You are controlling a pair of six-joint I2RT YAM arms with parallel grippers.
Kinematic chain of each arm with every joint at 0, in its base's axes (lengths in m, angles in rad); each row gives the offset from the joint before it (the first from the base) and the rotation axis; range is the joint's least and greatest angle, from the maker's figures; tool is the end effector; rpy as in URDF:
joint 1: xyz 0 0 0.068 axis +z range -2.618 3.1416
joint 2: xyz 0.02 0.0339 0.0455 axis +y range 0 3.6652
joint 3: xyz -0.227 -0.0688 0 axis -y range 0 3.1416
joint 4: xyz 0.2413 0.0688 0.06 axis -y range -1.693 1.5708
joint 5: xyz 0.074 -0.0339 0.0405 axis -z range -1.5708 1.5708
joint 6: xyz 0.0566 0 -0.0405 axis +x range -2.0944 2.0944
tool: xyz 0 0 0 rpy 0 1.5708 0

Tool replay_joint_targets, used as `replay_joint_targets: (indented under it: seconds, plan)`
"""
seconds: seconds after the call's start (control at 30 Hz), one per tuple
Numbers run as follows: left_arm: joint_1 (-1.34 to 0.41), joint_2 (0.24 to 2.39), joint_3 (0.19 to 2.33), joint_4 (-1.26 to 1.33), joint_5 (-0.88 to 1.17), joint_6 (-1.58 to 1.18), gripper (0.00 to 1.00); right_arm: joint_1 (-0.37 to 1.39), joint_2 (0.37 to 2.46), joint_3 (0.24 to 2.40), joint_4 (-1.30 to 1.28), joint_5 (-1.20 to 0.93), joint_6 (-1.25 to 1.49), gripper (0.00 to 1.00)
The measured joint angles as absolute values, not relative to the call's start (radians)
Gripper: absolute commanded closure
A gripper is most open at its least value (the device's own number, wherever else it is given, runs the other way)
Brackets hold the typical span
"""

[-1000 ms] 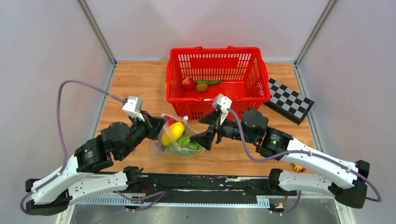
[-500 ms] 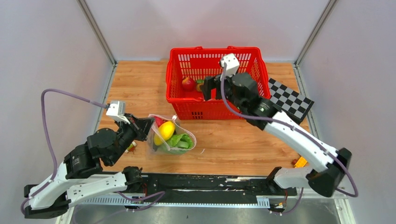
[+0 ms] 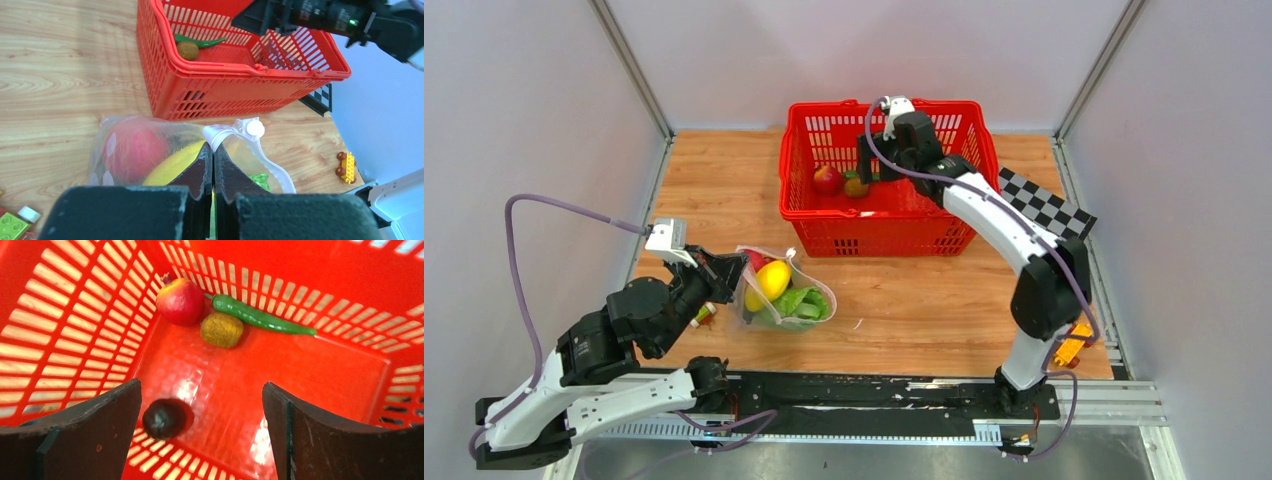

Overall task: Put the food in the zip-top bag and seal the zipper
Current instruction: Pick up the fake fruit from the bin.

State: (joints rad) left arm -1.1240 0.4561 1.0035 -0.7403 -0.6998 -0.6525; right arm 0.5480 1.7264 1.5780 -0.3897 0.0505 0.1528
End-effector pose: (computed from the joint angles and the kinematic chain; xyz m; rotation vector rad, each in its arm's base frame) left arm 0.0787 -0.0800 0.3678 -0.0993 1.7656 -0.6925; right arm 0.3555 0.2137 0.2945 -0.3881 2.0939 0.3645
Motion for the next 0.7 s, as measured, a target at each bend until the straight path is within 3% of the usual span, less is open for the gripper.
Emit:
replay_joint_targets:
  seconds: [0.37,0.7]
  plan:
    - [-1.124,0.455,1.012,-0.768,-0.701,-0.661,1.0,0.475,2.102,1.877,-0.413,-0.003,0.163,0.08]
    - [-1.124,0.46,1.097,-0.897,-0.769,-0.671,1.0,0.476,2.254,1.982,-0.394,0.121,0.204,0.05]
